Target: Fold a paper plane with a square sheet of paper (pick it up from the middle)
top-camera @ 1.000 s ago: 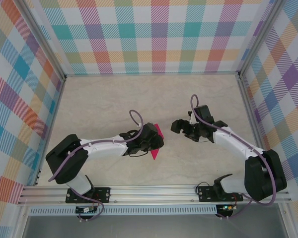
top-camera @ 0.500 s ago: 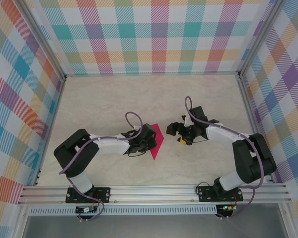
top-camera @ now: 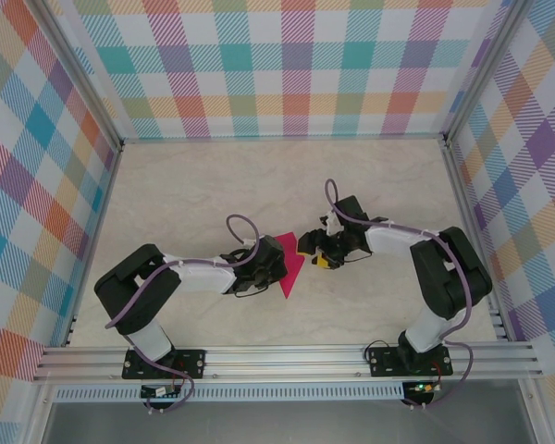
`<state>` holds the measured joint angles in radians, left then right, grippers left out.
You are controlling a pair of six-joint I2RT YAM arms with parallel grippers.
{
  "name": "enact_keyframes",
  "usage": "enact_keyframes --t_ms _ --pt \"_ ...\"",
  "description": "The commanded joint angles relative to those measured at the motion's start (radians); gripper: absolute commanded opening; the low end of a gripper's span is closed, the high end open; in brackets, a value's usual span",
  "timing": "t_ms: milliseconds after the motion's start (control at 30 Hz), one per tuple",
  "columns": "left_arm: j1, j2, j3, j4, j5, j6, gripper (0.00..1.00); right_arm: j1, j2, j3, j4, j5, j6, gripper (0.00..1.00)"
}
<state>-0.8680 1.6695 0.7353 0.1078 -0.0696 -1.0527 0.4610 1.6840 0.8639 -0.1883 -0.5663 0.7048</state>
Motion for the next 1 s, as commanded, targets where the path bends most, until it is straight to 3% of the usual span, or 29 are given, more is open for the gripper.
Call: enact_keyframes --t_ms 0,367,767,967 --pt "0.006 -0.013 -0.024 -0.037 -0.013 -0.007 0.09 0.01 0.035 0.039 0.013 -0.014 0.008 0.66" --pt "0.005 -0.007 -0.027 -0.03 -0.003 -0.007 0.09 0.031 0.112 0.093 0.013 -0.024 0.025 0.59" --pt "0.006 -0.011 -0.033 -0.027 -0.002 -0.009 0.09 0.044 0.128 0.123 -0.045 0.052 0.019 0.61" --pt "0.005 -0.015 -0.033 -0.028 -0.001 -0.005 0.09 0.054 0.141 0.132 -0.023 -0.006 0.001 0.54"
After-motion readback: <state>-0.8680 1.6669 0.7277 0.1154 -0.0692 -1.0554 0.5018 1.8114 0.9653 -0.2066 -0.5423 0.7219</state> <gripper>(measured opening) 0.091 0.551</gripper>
